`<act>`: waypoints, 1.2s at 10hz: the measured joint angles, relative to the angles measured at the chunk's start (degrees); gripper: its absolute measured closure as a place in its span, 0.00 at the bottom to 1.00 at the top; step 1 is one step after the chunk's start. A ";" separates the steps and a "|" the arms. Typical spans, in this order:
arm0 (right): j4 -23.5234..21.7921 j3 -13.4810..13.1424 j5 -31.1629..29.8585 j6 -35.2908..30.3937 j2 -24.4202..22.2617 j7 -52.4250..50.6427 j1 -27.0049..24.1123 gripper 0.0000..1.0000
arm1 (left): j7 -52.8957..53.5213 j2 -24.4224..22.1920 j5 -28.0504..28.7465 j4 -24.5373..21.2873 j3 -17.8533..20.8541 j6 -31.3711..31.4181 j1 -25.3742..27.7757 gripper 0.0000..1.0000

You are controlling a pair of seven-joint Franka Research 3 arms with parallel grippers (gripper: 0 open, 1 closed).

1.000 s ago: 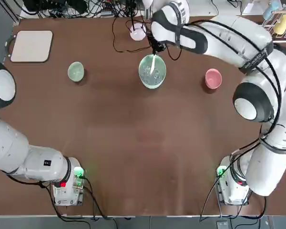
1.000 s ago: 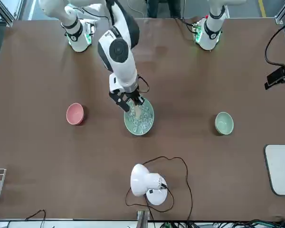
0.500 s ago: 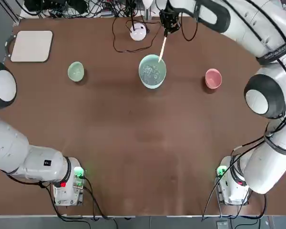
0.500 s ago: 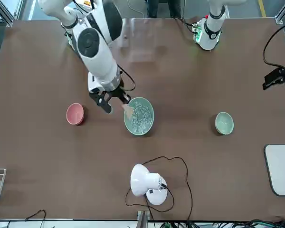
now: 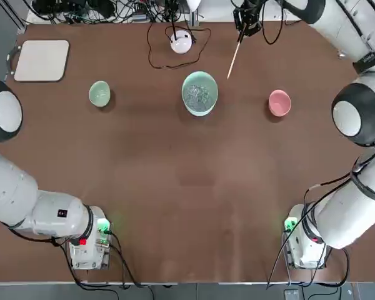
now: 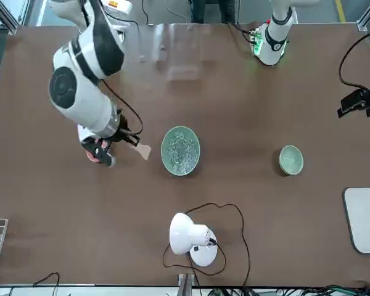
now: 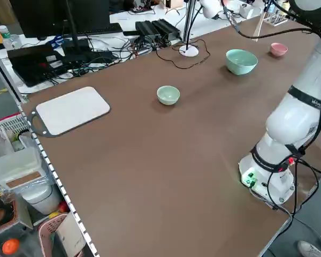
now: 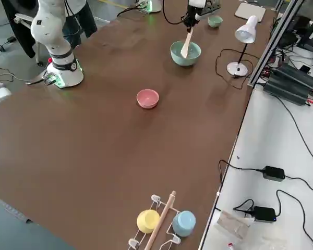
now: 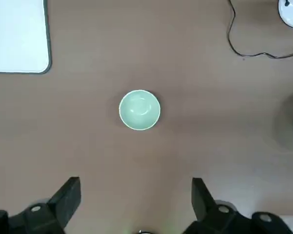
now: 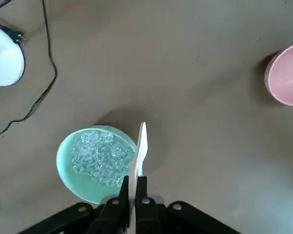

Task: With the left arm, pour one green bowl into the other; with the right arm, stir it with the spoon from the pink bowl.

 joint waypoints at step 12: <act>-18.27 -0.20 5.07 0.62 -11.40 -33.40 -16.06 0.94 | 0.02 -0.04 -1.02 1.40 0.11 0.12 0.32 0.00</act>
